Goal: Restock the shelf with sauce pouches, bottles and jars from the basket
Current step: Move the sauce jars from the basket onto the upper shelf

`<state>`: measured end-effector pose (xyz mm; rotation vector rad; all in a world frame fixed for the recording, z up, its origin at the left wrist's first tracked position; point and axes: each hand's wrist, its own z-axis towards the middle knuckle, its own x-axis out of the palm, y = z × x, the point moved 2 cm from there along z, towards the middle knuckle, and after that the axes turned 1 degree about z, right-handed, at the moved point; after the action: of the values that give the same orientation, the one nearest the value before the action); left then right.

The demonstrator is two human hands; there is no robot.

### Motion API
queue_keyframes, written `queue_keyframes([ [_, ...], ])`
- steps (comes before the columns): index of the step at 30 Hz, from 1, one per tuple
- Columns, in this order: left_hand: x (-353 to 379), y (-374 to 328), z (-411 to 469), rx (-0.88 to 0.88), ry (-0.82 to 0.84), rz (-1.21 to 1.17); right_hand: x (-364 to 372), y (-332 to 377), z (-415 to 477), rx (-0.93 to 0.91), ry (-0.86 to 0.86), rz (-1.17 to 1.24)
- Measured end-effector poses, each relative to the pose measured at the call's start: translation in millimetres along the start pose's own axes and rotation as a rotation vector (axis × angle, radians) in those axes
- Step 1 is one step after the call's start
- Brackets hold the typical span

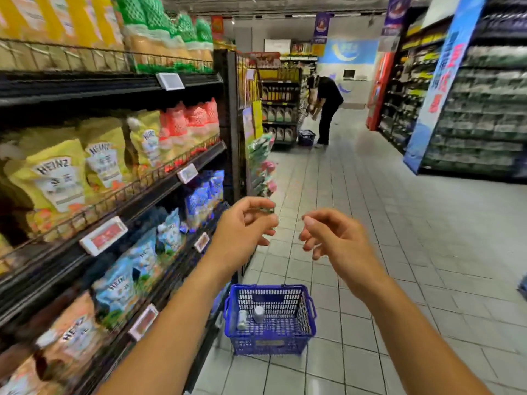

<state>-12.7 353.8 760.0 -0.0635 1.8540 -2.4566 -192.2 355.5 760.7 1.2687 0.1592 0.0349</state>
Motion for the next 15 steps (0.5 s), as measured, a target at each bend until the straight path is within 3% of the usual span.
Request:
queue_keyframes([
  [15,20.4,115.4,98.0,-0.157,0.105,-0.011,-20.0,-120.2,83.9,0.205,-0.089,-0.033],
])
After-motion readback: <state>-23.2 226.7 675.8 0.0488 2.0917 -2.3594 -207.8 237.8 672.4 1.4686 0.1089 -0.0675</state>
